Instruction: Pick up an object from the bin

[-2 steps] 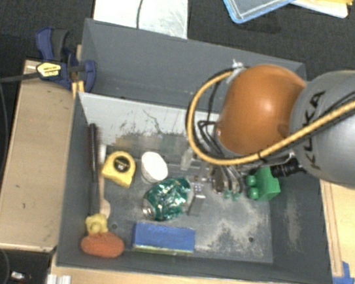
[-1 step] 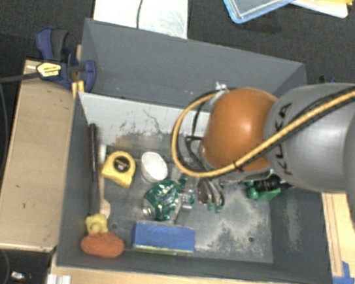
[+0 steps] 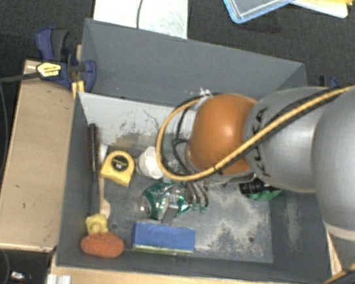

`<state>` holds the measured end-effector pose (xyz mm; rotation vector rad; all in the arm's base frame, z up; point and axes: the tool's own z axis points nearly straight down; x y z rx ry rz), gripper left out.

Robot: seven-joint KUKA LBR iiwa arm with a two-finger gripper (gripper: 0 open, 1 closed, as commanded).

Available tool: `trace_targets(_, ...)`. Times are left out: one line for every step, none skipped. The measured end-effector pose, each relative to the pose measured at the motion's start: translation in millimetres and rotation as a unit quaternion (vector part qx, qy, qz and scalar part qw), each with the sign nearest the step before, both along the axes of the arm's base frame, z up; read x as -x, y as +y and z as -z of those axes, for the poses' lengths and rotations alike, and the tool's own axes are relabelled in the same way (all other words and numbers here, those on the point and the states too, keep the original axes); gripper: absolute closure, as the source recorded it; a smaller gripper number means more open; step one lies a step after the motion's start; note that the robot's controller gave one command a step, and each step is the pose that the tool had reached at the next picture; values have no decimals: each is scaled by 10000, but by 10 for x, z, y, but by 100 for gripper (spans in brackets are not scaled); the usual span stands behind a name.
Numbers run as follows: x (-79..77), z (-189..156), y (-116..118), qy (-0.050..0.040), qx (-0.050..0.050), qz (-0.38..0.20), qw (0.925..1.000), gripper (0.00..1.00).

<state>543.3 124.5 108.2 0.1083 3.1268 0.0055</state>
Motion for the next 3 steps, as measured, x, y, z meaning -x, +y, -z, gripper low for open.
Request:
trace_targets(7,140,-59,9,-5,741,9972,0)
trace_targets(-101,336,-561,19,-18,1217,9926,0)
trace_targets(464,290,-445,-188,-57,1304,9913,100)
